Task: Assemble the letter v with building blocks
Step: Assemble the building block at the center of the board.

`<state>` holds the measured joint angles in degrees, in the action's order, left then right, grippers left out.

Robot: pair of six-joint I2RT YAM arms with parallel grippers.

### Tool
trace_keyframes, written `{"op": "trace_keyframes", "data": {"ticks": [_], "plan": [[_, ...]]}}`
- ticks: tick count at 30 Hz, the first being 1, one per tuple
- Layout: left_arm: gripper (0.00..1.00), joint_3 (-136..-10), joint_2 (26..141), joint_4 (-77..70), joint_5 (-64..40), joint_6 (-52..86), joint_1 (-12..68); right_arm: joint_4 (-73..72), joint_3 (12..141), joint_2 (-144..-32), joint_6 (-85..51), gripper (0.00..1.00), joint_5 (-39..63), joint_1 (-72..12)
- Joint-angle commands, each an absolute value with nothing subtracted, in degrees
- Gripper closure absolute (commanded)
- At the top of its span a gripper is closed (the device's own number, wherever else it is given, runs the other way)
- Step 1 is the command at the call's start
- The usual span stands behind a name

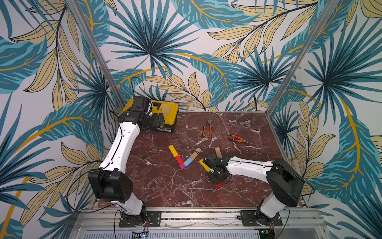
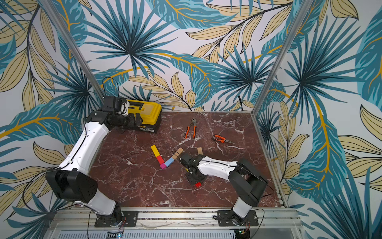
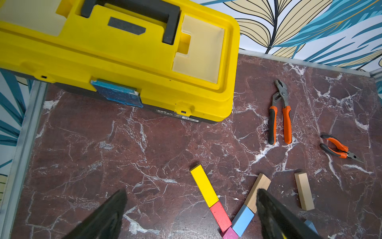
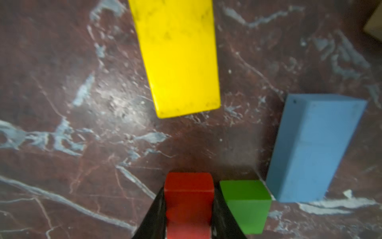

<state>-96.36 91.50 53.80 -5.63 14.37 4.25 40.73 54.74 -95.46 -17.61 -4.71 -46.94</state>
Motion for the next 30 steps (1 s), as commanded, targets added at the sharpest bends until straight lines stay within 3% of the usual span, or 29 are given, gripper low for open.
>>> {"op": "trace_keyframes", "data": {"ticks": [1, 30], "plan": [[0.01, -95.9, 90.5, 53.3, -6.2, 13.7, 3.6, 45.9, 55.9, -97.1, -13.4, 0.76, -2.4, -46.6], [0.01, -95.8, 90.2, 53.3, -6.0, 13.6, 3.5, 44.3, 64.7, -105.2, -7.3, 0.77, -1.4, -43.5]]}}
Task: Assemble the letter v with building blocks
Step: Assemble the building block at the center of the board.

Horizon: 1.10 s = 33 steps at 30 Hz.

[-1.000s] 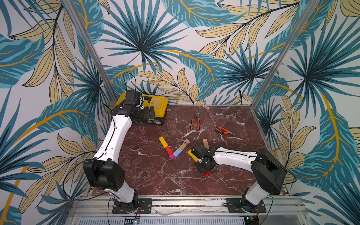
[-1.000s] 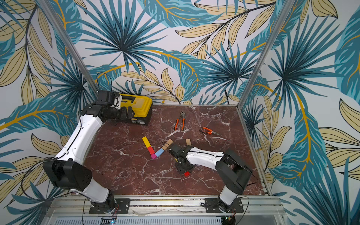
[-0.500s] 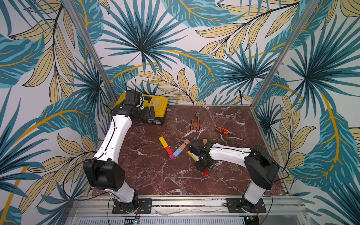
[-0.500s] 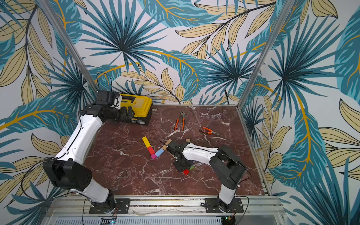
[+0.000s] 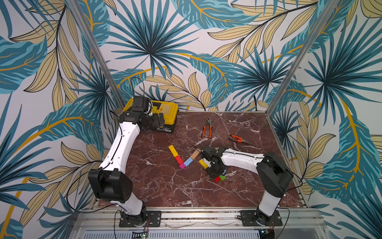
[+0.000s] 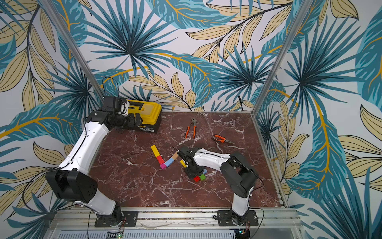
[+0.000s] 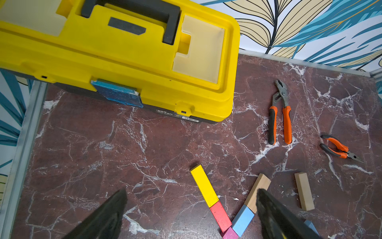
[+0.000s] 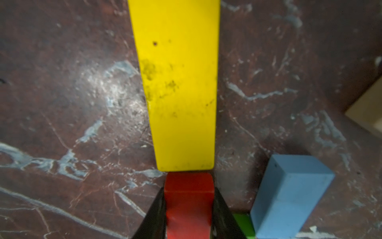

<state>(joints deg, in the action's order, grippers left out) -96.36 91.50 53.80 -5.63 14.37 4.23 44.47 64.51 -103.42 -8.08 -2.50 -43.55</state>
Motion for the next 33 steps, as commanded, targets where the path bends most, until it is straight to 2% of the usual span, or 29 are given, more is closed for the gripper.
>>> {"op": "trace_keyframes", "data": {"ticks": [1, 23, 33], "plan": [[0.01, -95.8, 90.2, 53.3, -6.1, 13.6, 3.5, 44.2, 64.8, -105.4, -7.3, 0.77, -1.3, -43.5], [0.0, -95.8, 90.1, 53.3, -6.0, 13.6, 3.5, 42.0, 67.1, -107.8, -7.2, 0.77, -0.9, -43.5], [0.01, -95.7, 90.2, 53.3, -6.1, 13.6, 3.4, 42.9, 67.4, -105.0, -7.6, 0.54, -2.6, -43.6]]}}
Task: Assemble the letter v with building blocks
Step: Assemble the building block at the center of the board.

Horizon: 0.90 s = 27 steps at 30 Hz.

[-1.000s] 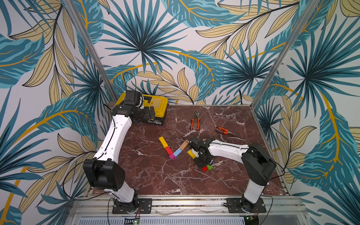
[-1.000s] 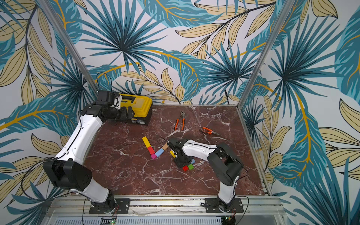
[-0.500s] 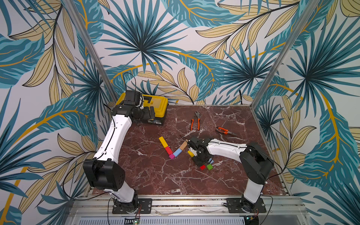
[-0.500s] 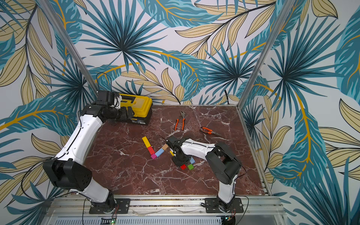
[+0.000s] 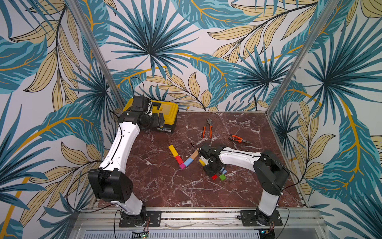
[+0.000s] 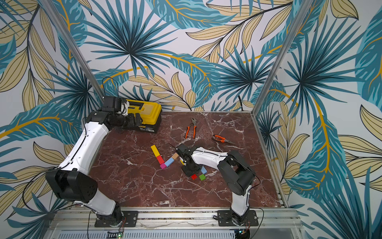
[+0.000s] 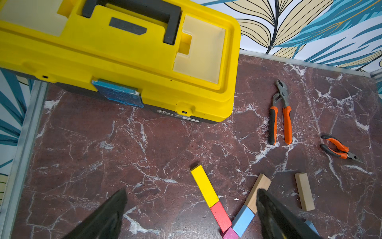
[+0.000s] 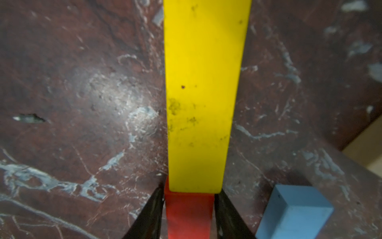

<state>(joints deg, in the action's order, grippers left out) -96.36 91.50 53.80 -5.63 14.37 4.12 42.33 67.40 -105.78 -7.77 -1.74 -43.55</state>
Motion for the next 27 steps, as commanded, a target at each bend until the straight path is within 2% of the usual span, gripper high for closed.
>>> {"op": "trace_keyframes", "data": {"ticks": [1, 10, 18, 27], "plan": [[0.01, -95.8, 90.2, 53.3, -6.2, 13.6, 3.5, 43.3, 67.6, -104.6, -7.6, 0.51, -2.8, -43.5], [0.01, -95.8, 90.2, 53.3, -6.2, 13.7, 3.5, 46.2, 67.4, -96.6, -10.3, 0.38, -7.3, -43.5], [0.01, -95.8, 90.1, 53.2, -6.7, 13.8, 3.4, 48.9, 59.2, -88.4, -15.9, 0.36, -8.5, -42.9], [0.01, -95.8, 89.8, 53.1, -6.9, 13.9, 3.4, 48.3, 53.6, -85.8, -20.5, 0.33, -6.5, -42.9]]}}
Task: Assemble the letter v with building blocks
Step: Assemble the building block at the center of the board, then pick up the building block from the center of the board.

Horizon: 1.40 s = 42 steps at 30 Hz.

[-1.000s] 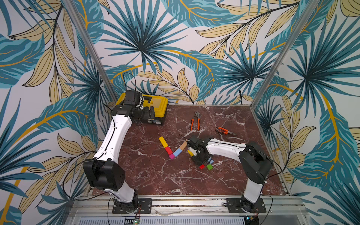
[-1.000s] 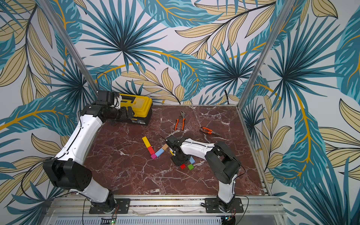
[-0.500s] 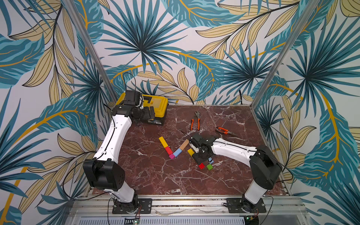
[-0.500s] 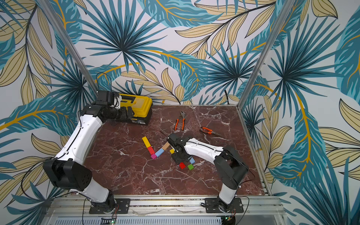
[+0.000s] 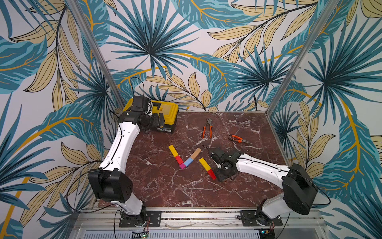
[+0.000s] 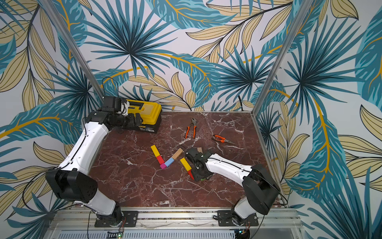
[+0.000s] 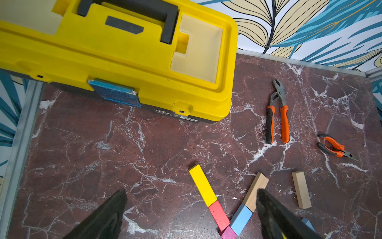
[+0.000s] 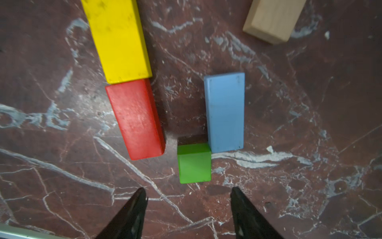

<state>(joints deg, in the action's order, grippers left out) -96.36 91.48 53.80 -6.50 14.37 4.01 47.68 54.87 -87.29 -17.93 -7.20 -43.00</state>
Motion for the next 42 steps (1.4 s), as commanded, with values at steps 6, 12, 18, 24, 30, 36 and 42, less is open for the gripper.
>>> {"op": "trace_keyframes", "data": {"ticks": [6, 12, 18, 24, 30, 36, 42], "plan": [[0.01, -95.7, 89.7, 53.1, -6.9, 13.7, 3.5, 46.2, 52.4, -88.0, -20.9, 0.33, -5.8, -42.1], [0.01, -95.6, 89.7, 53.1, -6.7, 13.8, 3.4, 44.3, 50.8, -88.8, -20.8, 0.34, -4.7, -40.5], [0.01, -95.5, 89.8, 53.1, -6.7, 13.8, 3.4, 42.9, 50.3, -90.2, -20.5, 0.34, -4.1, -39.4], [0.01, -95.6, 89.8, 53.1, -6.6, 13.7, 3.5, 41.9, 50.5, -92.7, -19.8, 0.37, -3.8, -38.9], [0.01, -95.6, 89.9, 53.1, -6.5, 13.7, 3.4, 41.1, 50.8, -93.3, -18.9, 0.41, -2.6, -38.3], [0.01, -95.5, 89.8, 53.0, -6.5, 13.7, 3.4, 41.3, 51.8, -94.5, -18.4, 0.52, -2.3, -38.1], [0.01, -95.5, 89.9, 53.1, -6.4, 13.7, 3.4, 41.5, 51.6, -94.6, -18.2, 0.7, -1.4, -38.1]]}}
